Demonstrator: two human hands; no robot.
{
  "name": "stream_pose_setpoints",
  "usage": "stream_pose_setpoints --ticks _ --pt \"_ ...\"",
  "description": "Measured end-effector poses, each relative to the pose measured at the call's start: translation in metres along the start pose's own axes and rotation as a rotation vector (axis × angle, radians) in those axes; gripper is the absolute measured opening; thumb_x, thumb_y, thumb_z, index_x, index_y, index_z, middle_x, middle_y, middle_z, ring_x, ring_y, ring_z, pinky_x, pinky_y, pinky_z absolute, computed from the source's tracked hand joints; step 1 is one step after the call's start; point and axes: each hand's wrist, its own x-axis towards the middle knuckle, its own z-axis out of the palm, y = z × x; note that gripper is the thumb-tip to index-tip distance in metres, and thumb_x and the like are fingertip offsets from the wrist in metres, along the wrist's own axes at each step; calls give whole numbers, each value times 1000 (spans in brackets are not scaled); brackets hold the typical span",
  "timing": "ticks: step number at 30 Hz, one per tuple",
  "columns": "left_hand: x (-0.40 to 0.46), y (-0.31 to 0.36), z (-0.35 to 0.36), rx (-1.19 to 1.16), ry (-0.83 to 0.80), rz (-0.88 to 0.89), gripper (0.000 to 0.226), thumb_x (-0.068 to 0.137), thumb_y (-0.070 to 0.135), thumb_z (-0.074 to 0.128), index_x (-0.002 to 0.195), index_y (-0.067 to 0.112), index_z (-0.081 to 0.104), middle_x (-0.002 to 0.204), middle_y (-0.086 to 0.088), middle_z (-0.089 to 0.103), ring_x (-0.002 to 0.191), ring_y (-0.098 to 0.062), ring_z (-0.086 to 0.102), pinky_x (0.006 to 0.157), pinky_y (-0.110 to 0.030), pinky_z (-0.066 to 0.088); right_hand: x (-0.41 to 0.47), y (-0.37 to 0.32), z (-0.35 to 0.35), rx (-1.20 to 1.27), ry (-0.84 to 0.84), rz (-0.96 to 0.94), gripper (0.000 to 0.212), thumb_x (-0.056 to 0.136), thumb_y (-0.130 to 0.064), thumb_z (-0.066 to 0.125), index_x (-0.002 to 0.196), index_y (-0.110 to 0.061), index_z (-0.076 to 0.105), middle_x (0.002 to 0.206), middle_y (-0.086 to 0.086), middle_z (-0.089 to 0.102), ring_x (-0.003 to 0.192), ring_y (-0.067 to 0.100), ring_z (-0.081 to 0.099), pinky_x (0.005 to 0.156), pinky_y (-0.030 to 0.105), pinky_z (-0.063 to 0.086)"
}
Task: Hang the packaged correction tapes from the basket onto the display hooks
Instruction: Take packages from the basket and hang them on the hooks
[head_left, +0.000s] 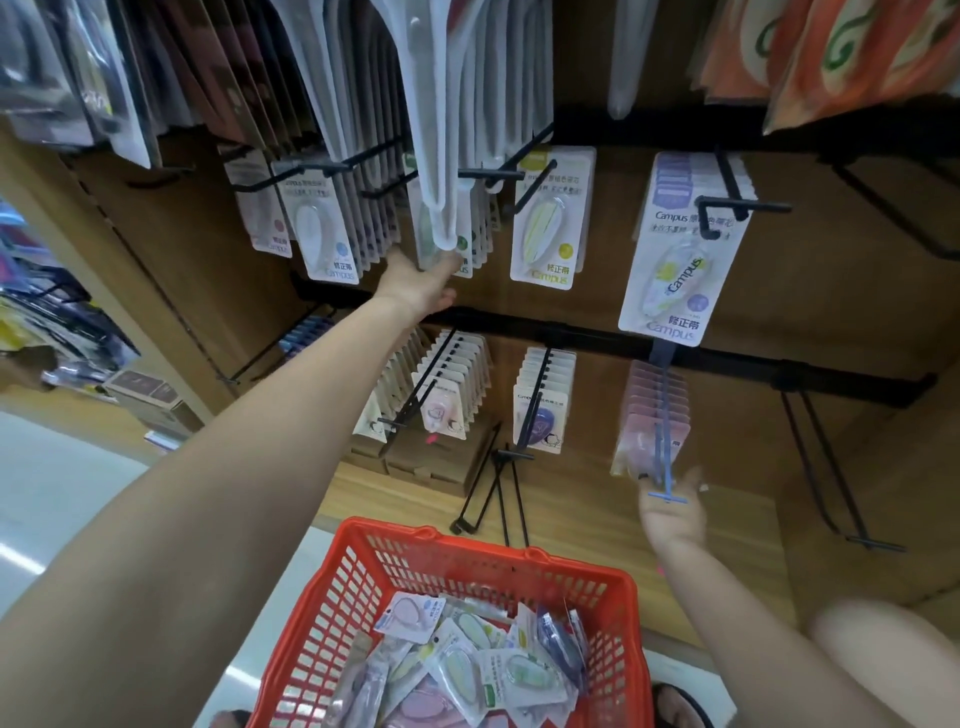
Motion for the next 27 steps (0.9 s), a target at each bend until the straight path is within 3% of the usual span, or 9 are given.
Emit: stream_pose_setpoints --ticks 3,6,10,12,14,17,20,23,27 --pt "-32 -23 -11 13 -5 1 91 99 32 70 163 12 8 136 -16 58 100 -17 74 89 -26 61 -24 0 2 6 122 28 62 99 -18 66 151 1 37 144 32 52 134 47 51 106 45 42" --pt "-80 -70 -27 178 86 115 66 97 31 70 148 11 34 121 -13 62 101 -22 71 96 -38 59 -59 10 14 87 147 33 42 97 -12 67 132 2 50 129 27 61 123 42 59 98 42 43" --pt "-161 -151 -40 207 178 267 21 95 22 66 108 20 51 94 3 55 76 2 55 71 -11 46 -101 39 46 65 -2 -52 14 97 -9 62 108 -10 53 94 5 60 95 30 60 77 34 38" --pt "-189 -195 -37 222 210 234 19 92 9 64 97 21 50 83 3 53 68 1 50 65 -12 42 -113 57 63 -19 -140 -120 9 97 -8 62 98 -13 55 81 -4 60 89 28 61 72 31 35" --pt "-208 -242 -33 350 180 117 20 90 3 64 92 19 51 79 0 56 66 -5 52 65 -22 45 -121 79 78 -175 -268 -177 6 95 -7 64 98 -12 61 82 -5 63 89 26 62 72 31 38" --pt "-227 -313 -35 672 -143 -150 15 95 17 66 106 13 56 93 -6 65 86 -27 64 82 -44 50 -123 120 91 -499 -462 -227 17 95 -8 60 111 -8 66 106 12 73 106 32 66 88 36 49" --pt "-243 -367 -41 969 -446 -342 46 98 35 65 137 16 52 125 -6 69 118 -27 62 108 -38 41 -118 158 93 -773 -668 -245 31 96 -14 62 126 -8 65 128 15 69 125 35 61 95 34 50" --pt "-252 -401 -44 975 -565 -473 68 97 35 67 154 15 36 146 -13 57 134 -31 55 107 -36 40 -111 185 97 -927 -803 -218 35 99 -23 60 131 -10 62 136 17 66 126 35 62 97 37 53" --pt "-248 -431 -43 1035 -681 -505 81 94 32 73 159 15 29 154 -16 47 138 -34 51 109 -42 44 -105 203 107 -1040 -979 -163 52 94 -14 66 145 -11 54 146 14 59 130 30 59 92 26 47"
